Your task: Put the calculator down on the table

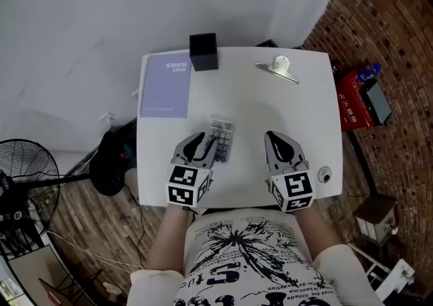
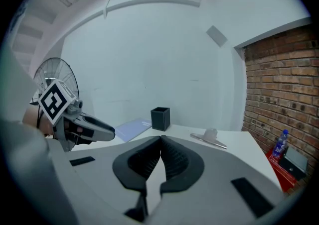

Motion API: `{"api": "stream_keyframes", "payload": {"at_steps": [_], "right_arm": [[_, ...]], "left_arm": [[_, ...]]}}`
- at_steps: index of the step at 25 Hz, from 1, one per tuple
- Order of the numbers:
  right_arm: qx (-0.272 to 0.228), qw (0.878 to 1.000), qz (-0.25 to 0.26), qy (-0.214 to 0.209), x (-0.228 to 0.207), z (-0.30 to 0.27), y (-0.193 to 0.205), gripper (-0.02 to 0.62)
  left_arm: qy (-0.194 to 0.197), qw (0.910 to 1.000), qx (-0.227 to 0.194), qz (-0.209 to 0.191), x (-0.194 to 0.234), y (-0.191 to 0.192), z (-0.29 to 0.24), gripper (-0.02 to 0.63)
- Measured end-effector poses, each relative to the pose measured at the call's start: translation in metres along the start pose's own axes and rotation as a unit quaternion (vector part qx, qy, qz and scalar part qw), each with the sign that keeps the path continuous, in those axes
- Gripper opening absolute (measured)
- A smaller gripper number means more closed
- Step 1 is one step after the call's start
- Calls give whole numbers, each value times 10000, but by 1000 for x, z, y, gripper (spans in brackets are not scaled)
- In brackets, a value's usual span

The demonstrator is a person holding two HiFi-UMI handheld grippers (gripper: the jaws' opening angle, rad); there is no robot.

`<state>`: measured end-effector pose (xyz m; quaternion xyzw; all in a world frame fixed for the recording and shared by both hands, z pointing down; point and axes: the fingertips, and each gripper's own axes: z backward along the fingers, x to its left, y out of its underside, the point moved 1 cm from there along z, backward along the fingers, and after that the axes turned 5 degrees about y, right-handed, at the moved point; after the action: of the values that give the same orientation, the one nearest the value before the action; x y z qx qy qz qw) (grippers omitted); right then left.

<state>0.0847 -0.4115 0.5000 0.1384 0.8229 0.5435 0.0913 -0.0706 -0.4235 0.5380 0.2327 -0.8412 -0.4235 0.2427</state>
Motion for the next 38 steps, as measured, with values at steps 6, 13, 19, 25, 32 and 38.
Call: {"api": "stream_keyframes", "payload": {"at_steps": [6,13,19,25,32,38], "right_arm": [[-472,9985,197,-206,-9,37,-49,15],[-991,9944,295,-226,-21,77,-90,15],[-1555,9863,420,-346,-24,99,-117,14],[-1580,9854,464,-434,-22,103,-117,14],[-1713,9832,512,-358,-24,106,-115,12],[-1559,9856,551,-360,-25,109,-107,12]], "left_arm": [[111,9931,-1119,-334,-46,-79,57,56],[395,9740,-2003,-980,-108,-136,108,14],[234,9684,-2232,-1091,-109,-147,126,14],[147,9674,-2285,-1078,-104,-152,130,14],[233,9715,-2060,-1146,-109,-144,118,14],[233,9722,-2068,-1068,-110,-140,116,14]]}}
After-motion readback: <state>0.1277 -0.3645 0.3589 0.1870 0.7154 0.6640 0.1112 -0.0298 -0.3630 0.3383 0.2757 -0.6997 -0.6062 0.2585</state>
